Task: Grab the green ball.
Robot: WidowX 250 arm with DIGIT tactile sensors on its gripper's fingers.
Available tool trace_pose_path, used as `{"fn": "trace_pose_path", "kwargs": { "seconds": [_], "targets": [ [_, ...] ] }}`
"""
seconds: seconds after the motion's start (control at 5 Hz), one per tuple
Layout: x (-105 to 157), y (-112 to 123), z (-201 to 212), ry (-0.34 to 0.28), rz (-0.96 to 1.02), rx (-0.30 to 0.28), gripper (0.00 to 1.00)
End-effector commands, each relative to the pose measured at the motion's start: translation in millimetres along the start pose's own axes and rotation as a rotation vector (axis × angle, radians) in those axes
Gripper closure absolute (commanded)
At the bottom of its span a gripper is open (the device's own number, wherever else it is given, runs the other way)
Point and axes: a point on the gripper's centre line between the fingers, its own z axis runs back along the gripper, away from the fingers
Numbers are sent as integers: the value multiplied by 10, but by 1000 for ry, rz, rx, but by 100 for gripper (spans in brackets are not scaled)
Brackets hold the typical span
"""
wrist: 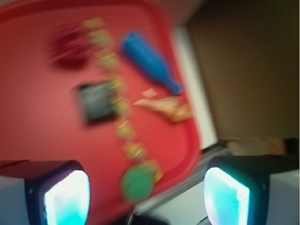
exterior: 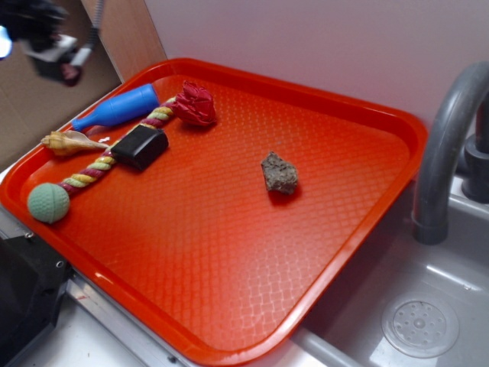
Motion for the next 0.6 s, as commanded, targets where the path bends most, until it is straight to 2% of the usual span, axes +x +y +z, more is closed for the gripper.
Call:
{"fn": "trace_pose_path", "kwargs": {
  "seconds": [0.0, 0.2, 0.4],
  "targets": [
    [-403, -9, -887, 193, 435, 107, 0],
    [-590, -81, -1116, 228, 372, -63, 0],
    [-662, -82, -1125, 259, 308, -166, 0]
  ]
}}
